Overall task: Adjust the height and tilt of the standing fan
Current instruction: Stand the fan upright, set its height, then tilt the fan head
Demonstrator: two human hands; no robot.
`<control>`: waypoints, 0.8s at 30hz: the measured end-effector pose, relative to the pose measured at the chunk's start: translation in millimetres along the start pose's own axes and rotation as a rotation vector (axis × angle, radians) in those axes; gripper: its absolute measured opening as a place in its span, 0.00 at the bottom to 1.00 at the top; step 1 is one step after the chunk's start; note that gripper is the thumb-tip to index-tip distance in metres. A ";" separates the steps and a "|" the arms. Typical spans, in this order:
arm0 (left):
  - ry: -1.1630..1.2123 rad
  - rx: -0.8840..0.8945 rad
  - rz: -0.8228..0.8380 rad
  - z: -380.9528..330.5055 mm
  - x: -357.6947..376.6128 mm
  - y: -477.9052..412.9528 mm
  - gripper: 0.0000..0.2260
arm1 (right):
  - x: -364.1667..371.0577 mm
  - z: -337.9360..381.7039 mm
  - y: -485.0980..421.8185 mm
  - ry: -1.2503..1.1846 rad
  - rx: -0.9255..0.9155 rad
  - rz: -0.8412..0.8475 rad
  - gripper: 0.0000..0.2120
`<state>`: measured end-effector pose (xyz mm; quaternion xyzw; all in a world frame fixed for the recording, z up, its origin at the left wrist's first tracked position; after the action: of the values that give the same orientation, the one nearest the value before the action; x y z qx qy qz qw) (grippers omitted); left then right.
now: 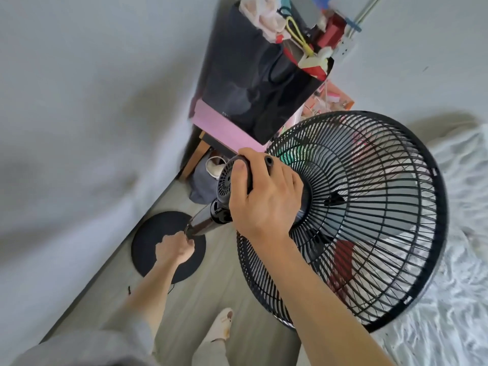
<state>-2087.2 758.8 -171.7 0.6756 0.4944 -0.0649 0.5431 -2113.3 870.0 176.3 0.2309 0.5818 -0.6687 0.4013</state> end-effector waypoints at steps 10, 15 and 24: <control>0.008 0.179 0.209 -20.1 -67.1 111.6 0.18 | 0.5 -0.5 -13.3 0.079 0.058 0.200 0.13; -0.214 0.292 0.263 -65.4 -154.5 167.0 0.18 | -12.7 5.5 -15.3 0.038 0.088 0.419 0.20; -0.450 0.550 0.133 -157.5 -248.4 245.4 0.19 | -107.5 -14.8 -58.6 -0.399 0.159 0.464 0.24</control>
<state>-2101.7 755.4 211.1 0.7958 0.2814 -0.3072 0.4395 -2101.5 913.1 291.2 0.2526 0.3692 -0.6347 0.6300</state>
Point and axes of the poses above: each hand's wrist, its own y-axis away from the middle knuckle, its own x-axis out of the palm, z = x × y, the point moved 5 cm from there along -y, towards the middle knuckle, and after that the axes turned 2 degrees about -x, right-handed, at the moved point
